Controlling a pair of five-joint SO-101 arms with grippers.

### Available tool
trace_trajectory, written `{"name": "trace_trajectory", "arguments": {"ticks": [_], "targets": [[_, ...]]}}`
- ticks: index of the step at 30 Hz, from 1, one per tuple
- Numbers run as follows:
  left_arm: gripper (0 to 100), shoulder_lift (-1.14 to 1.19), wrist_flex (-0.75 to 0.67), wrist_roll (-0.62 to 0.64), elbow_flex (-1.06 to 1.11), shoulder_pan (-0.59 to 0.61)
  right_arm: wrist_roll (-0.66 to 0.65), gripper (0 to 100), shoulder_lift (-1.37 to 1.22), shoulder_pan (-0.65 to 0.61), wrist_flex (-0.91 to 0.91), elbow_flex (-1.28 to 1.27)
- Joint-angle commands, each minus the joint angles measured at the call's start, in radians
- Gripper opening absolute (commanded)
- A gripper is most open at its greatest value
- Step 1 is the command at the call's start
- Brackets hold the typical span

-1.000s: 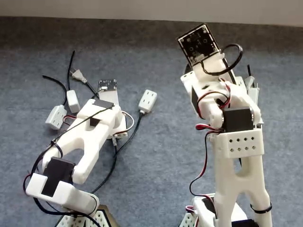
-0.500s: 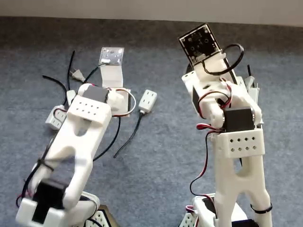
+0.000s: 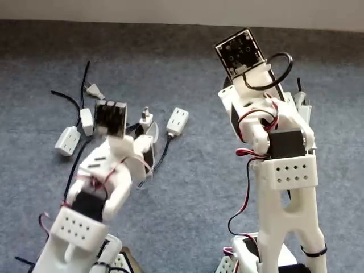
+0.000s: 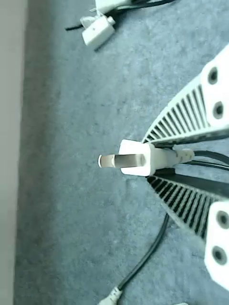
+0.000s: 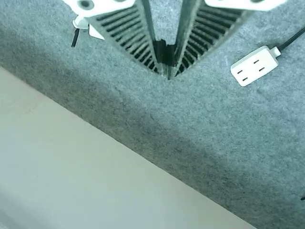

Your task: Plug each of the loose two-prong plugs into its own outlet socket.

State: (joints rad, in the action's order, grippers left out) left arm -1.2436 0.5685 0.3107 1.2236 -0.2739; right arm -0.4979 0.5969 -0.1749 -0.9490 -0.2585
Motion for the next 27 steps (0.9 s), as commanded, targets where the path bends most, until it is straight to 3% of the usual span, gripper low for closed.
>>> {"name": "trace_trajectory", "arguments": {"ticks": [1, 8, 18, 27], "targets": [[1, -0.257, -0.195, 0.0, 0.211, -0.016, 0.011, 0.8, 0.005, 0.002, 0.018, 0.048], [1, -0.581, -0.466, -0.005, 0.473, -0.071, 0.018, 0.8, 0.016, -0.111, -0.019, 0.047], [1, -0.473, -0.465, -0.008, 0.478, -0.228, 0.02, 0.8, 0.196, -0.243, -0.076, 0.047], [1, -0.43, -0.503, -0.006, 0.479, -0.231, 0.02, 0.8, 0.295, -0.533, -0.173, 0.033]]}}
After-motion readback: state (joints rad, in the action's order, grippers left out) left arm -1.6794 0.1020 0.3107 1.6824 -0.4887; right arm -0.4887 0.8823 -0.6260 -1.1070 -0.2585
